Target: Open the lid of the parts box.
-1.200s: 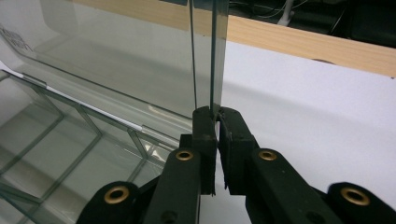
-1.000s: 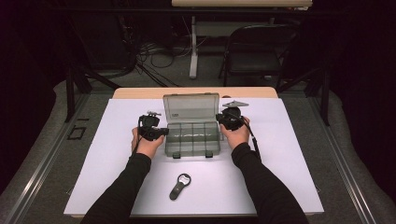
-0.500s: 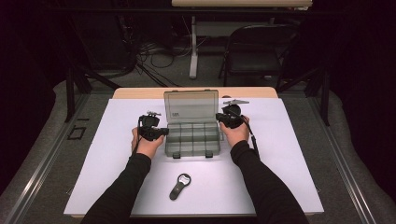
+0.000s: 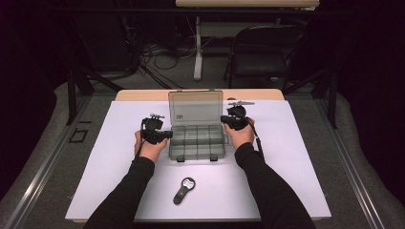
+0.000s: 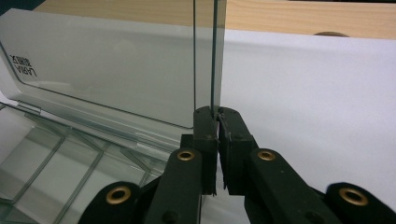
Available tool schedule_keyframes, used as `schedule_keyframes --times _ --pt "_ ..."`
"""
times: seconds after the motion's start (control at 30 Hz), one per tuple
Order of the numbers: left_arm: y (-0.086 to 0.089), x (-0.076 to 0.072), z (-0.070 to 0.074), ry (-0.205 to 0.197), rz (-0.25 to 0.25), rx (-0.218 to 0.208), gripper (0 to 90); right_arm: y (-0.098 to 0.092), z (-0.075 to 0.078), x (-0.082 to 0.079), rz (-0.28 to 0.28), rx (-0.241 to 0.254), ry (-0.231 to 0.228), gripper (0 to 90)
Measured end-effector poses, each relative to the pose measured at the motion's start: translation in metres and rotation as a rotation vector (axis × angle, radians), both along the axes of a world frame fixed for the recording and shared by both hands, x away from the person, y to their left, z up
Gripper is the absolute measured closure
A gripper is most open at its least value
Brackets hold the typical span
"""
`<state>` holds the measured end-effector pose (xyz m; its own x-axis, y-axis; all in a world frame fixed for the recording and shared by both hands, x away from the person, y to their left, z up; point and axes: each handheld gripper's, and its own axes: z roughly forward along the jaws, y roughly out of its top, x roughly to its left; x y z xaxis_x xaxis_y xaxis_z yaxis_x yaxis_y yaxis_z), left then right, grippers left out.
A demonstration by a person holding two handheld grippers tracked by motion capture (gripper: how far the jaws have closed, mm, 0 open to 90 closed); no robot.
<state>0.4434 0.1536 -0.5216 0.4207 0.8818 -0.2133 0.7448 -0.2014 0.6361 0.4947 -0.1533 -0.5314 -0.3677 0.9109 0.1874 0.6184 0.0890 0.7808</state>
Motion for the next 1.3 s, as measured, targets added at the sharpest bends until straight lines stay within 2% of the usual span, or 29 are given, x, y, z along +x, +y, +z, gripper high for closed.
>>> schedule_keyframes --times 0.4,0.67,0.9,1.2,1.3 --pt "0.0006 -0.0002 -0.0002 0.001 -0.001 -0.005 85.5 0.0028 0.0029 0.0042 -0.027 -0.003 0.044 86.8" --pt "0.0014 0.0000 -0.0005 0.000 -0.005 -0.009 85.5 0.0027 0.0015 0.0070 -0.051 0.027 0.074 86.9" --pt "0.0014 0.0001 -0.0005 0.000 -0.005 -0.008 85.5 0.0057 0.0028 0.0085 -0.071 0.011 0.093 87.1" --pt "0.0004 -0.0005 -0.0005 -0.006 -0.004 -0.001 85.4 0.0055 0.0010 0.0096 -0.080 0.022 0.103 87.3" --pt "-0.0002 -0.0008 -0.0004 -0.006 -0.003 0.002 85.4 0.0076 -0.0006 0.0097 -0.086 0.005 0.109 87.6"
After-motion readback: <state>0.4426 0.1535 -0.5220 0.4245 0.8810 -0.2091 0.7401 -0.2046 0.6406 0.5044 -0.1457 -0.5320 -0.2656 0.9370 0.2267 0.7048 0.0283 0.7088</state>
